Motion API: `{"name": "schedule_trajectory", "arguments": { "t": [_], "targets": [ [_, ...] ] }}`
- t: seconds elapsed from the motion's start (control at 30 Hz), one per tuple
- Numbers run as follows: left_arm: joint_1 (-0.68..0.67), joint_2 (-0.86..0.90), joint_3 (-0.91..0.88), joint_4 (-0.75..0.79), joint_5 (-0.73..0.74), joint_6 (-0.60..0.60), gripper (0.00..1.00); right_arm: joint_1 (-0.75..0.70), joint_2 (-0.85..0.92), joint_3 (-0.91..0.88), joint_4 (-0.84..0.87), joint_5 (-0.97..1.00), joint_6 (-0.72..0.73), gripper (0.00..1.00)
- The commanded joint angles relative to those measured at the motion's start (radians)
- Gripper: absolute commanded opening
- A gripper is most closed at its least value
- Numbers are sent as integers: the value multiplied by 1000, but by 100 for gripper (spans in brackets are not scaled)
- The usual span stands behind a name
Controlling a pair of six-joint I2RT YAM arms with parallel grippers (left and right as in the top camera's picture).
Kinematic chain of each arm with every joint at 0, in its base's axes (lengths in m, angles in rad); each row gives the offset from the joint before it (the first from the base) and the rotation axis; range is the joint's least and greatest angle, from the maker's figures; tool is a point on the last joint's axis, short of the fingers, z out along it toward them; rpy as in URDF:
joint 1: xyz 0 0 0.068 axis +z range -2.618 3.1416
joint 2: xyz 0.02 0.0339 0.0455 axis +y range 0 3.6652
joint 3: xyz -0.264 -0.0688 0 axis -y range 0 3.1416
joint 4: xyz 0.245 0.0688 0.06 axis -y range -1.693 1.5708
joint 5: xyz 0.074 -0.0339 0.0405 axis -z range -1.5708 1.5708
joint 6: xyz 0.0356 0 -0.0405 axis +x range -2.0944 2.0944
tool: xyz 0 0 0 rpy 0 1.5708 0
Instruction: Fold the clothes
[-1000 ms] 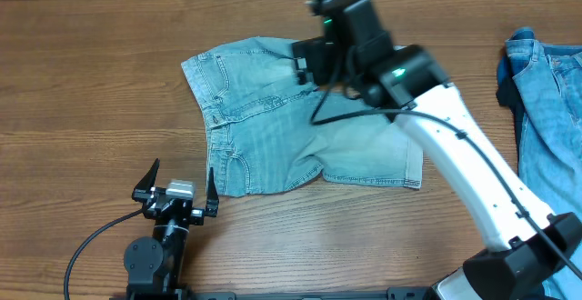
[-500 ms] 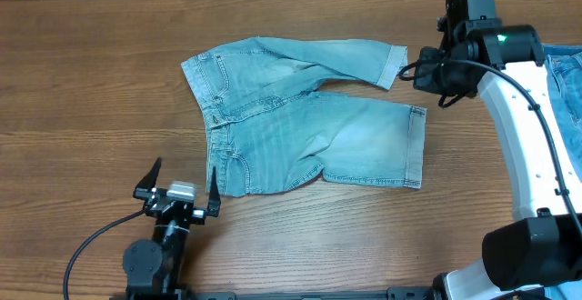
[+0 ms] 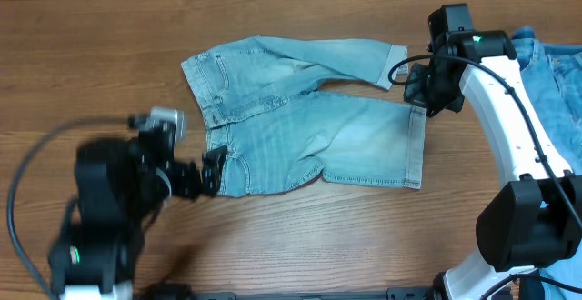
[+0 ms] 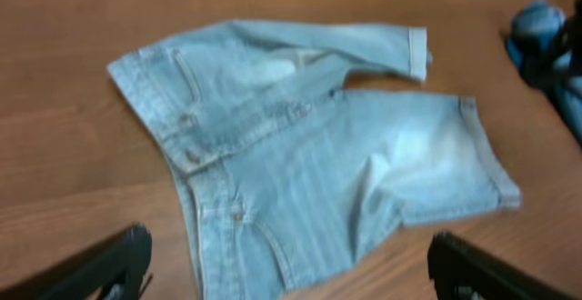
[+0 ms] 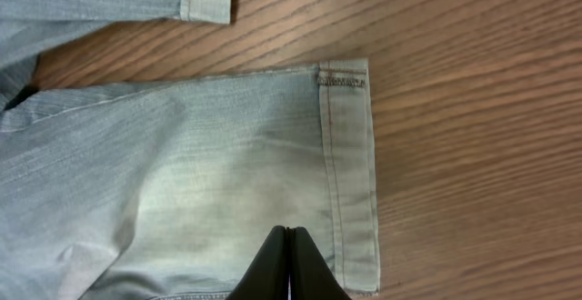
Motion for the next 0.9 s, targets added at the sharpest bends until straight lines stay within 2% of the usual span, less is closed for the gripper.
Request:
{"name": "schedule_trajectory", "arguments": {
  "t": [0.0, 0.07, 0.1, 0.13, 0.17, 0.2, 0.27, 0.33, 0.43, 0.5, 0.6, 0.77, 0.87],
  "targets": [
    [-2, 303, 267, -148, 49, -14, 100, -7, -3, -80, 31, -5, 20, 4],
    [-2, 407, 283, -171, 105, -13, 100, -7, -3, -148, 77, -5, 20, 6],
    [-2, 483, 283, -165, 151, -10, 61, -7, -3, -189, 107, -5, 20, 21],
    [-3, 518, 283, -164, 152, -12, 29, -7, -3, -210, 122, -5, 20, 21],
    [-3, 581, 283, -170, 151, -26, 8, -7, -3, -228, 142, -5, 20, 21],
    [-3, 624, 283, -178, 151, -30, 4, -7, -3, -238, 160, -5, 20, 21],
    [-13, 707, 283, -193, 151, -32, 4, -7, -3, -272, 213, -5, 20, 20],
    [-48, 782, 283, -192, 140, -32, 4, -7, -2, -320, 255, -7, 21, 10],
    [-116, 830, 282, -194, 51, -34, 4, -7, -2, -375, 279, -17, 20, 4],
    [-203, 859, 278, -183, -93, -90, 4, -7, -2, -409, 305, -19, 20, 4],
    [-263, 884, 269, -156, -250, -186, 4, -6, -2, -440, 336, -47, 19, 4],
    [-269, 960, 268, -141, -323, -235, 4, -7, -2, -473, 362, -50, 19, 4],
    [-270, 1022, 268, -138, -317, -236, 4, -7, -2, -522, 383, -49, 19, 4]
  ]
}}
